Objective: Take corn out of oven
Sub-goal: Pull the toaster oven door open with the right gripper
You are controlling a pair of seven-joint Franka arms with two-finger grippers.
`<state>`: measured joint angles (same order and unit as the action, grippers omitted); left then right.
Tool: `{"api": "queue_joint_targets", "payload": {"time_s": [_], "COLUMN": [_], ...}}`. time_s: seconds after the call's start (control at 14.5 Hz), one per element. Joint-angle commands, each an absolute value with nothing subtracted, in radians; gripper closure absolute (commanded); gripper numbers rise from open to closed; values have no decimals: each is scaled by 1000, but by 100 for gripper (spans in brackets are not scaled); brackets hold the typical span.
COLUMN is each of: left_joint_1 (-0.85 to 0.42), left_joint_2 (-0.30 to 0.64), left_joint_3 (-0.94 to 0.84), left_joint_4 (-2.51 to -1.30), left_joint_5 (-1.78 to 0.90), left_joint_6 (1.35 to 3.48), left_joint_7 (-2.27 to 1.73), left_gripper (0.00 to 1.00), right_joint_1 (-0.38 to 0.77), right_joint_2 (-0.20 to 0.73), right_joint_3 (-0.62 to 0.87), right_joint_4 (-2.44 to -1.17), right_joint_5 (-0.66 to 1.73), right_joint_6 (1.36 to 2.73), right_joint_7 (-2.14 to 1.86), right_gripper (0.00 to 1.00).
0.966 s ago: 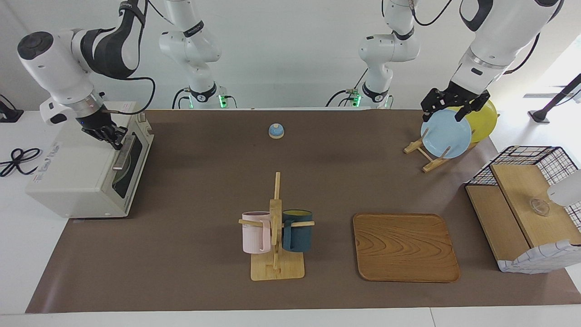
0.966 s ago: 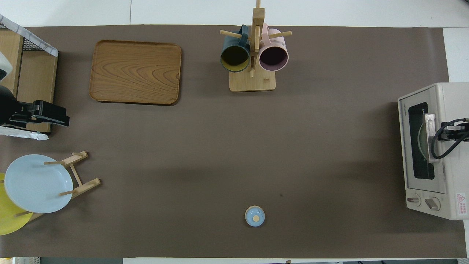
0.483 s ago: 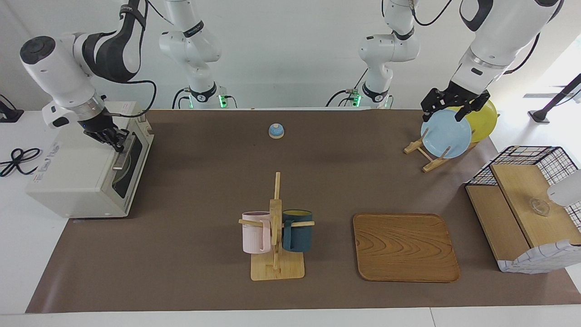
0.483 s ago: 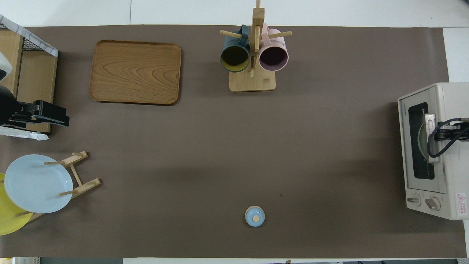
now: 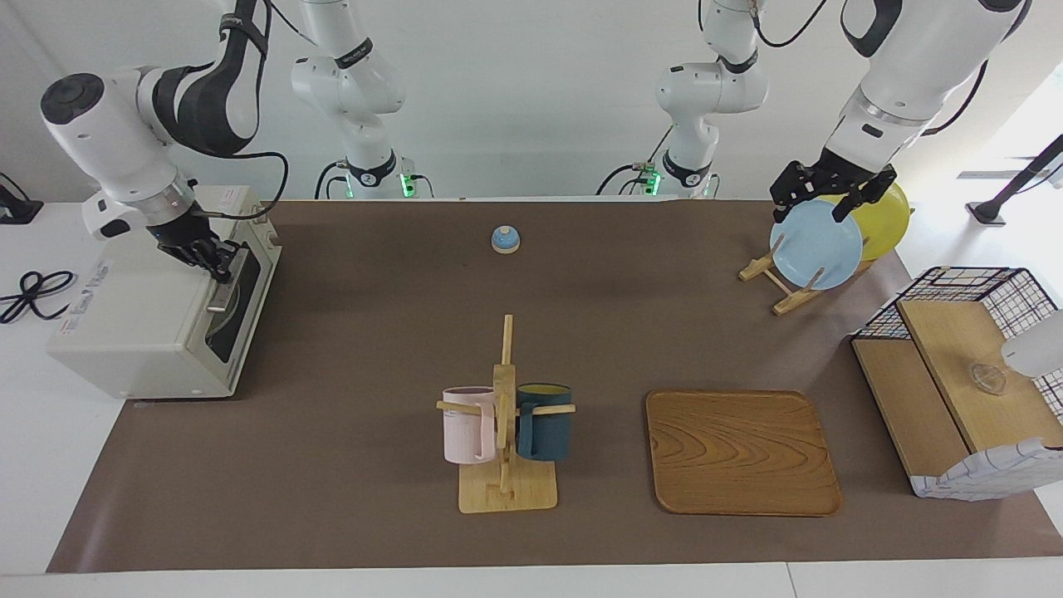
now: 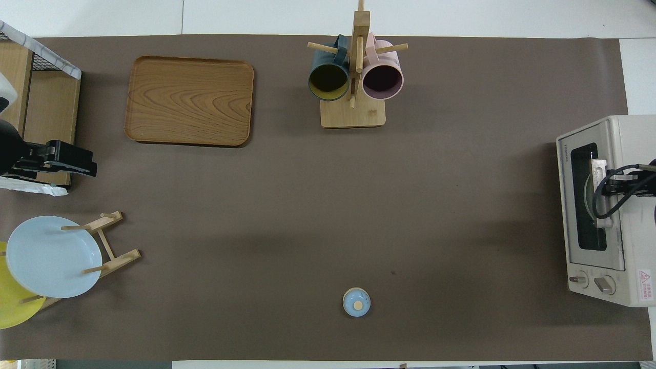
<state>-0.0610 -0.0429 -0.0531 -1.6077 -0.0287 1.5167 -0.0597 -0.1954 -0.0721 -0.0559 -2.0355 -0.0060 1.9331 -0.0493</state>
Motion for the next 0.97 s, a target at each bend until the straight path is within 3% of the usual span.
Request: {"api": "queue_joint_targets", "payload": {"time_s": [0.0,0.55,0.9], "left_joint_1": [-51,-51,-51], "left_joint_2": [-66,-66,-66], "left_joint_3": [-61,-61,-61], "left_joint_4": [-1632,-1632,-1632], "left_joint_5": [-11,-11,-11], "left_joint_6": [1516,1516,1516], "left_joint_7": [-52,-52,-52], "left_gripper": [0,0,0], "right_joint_1": [-164,-84,-34], "right_joint_2": [-20,77,83], "right_joint_3": [-49,-49,-48], "right_joint_4": [-2068,-2083,-2158], "right_joint_5": [17,18,17], "right_joint_6": [2029,2155,2276], "right_joint_7": [-35,-9,29], "right_gripper": [100,100,100]}}
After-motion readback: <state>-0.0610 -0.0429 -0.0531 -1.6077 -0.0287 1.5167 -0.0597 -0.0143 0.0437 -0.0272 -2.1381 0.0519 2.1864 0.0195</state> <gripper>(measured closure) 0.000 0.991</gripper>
